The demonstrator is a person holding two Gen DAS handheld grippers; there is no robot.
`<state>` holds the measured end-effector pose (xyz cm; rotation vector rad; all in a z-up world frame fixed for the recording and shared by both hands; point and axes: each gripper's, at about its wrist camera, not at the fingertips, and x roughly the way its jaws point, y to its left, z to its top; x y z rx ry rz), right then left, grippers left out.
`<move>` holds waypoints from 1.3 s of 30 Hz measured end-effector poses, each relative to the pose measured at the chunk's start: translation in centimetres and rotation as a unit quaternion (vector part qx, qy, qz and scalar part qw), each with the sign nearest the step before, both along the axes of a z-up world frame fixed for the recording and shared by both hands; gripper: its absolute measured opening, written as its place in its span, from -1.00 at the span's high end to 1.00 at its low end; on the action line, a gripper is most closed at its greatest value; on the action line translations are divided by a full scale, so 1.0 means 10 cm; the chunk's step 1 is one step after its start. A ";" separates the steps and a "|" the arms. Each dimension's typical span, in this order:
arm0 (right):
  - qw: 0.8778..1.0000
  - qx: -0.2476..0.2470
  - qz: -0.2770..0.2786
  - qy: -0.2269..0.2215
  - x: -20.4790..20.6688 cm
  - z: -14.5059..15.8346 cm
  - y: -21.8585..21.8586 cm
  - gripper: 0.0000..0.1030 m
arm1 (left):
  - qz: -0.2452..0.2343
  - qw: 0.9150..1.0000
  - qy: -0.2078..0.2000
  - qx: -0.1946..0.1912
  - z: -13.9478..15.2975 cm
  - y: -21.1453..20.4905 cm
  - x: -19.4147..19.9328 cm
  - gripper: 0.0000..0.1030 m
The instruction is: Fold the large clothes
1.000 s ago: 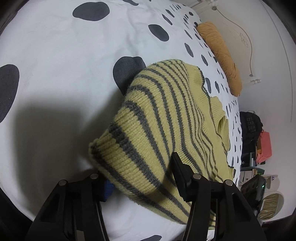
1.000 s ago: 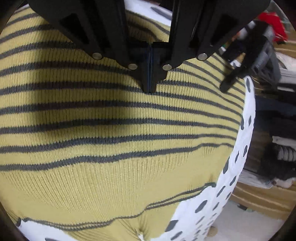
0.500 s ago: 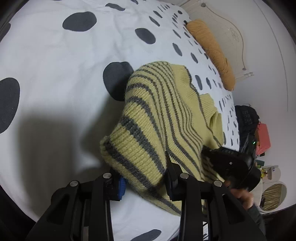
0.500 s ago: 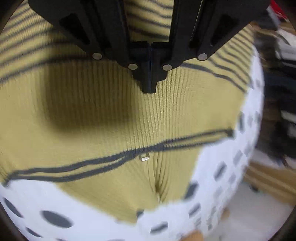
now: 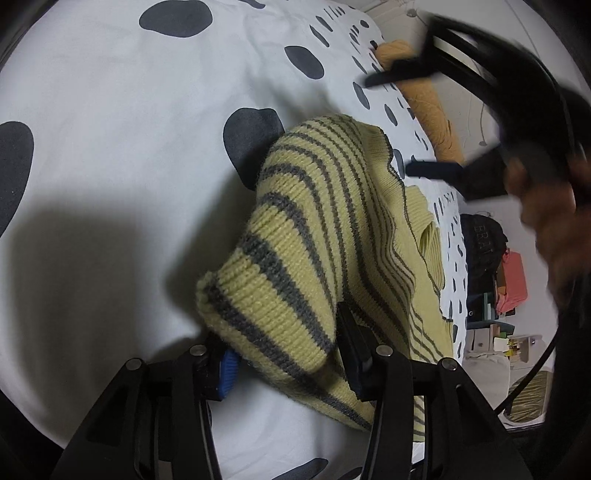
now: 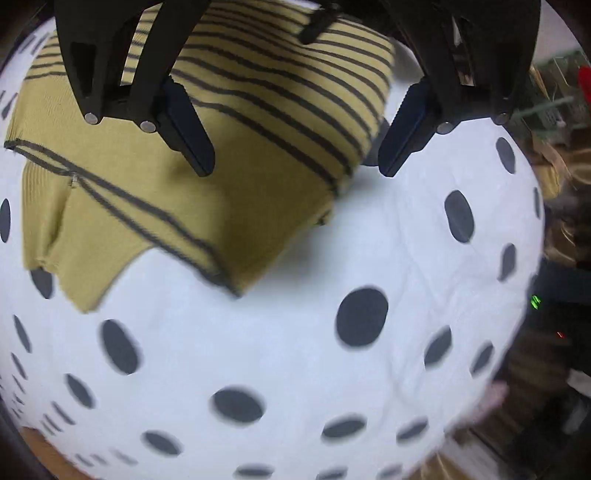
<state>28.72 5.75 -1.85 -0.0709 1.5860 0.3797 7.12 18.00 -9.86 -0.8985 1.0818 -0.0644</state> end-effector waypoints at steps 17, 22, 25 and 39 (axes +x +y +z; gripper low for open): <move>0.986 -0.142 0.089 0.013 0.02 -0.28 -0.03 0.59 | -0.045 0.996 -0.073 0.012 0.49 -0.16 -0.03 0.64; 0.991 -0.107 0.071 -0.026 -0.07 0.28 -0.75 0.60 | -0.095 0.988 -0.123 0.012 0.93 -0.51 -0.10 0.65; 0.996 -0.074 0.036 -0.043 -0.12 0.62 -1.40 0.60 | -0.141 0.978 -0.152 0.010 1.16 -0.85 -0.12 0.65; 0.989 -0.003 -0.143 -0.032 -0.57 0.16 -4.07 0.61 | -0.369 0.917 -0.126 0.078 0.70 -3.38 -0.25 0.65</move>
